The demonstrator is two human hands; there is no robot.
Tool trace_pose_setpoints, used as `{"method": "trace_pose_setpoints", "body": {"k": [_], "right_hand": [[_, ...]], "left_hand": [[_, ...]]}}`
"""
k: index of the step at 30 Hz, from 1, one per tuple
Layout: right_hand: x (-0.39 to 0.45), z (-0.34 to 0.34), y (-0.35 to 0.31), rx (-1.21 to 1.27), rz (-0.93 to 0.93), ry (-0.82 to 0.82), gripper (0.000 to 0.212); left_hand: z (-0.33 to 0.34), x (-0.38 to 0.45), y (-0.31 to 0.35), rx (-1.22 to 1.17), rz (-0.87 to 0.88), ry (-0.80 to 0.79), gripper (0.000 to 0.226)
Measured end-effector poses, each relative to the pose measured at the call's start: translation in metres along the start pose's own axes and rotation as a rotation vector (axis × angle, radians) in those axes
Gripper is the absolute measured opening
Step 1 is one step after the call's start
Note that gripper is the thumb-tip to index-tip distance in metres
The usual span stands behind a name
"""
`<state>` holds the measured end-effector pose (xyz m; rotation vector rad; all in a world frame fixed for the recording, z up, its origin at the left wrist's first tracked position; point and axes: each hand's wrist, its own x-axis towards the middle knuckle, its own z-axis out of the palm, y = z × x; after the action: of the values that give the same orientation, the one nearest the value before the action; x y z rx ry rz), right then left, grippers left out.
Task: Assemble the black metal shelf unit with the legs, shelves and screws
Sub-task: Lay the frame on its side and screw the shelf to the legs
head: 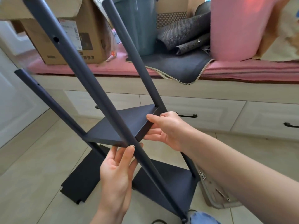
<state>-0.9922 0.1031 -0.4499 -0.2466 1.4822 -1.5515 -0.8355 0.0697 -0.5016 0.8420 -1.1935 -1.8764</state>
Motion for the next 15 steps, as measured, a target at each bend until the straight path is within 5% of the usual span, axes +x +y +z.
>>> {"method": "trace_pose_setpoints", "body": {"k": [5, 9, 15], "right_hand": [[-0.002, 0.002, -0.003, 0.019, -0.010, 0.010, 0.048], [-0.006, 0.002, -0.004, 0.014, 0.001, -0.009, 0.050], [-0.011, 0.004, -0.005, -0.018, 0.013, -0.023, 0.054]], "left_hand": [[-0.005, 0.001, 0.011, 0.269, 0.049, 0.186, 0.116], [-0.012, 0.005, 0.022, 0.678, 0.247, 0.127, 0.089], [-0.027, 0.012, 0.036, 0.736, 0.384, -0.227, 0.046]]}}
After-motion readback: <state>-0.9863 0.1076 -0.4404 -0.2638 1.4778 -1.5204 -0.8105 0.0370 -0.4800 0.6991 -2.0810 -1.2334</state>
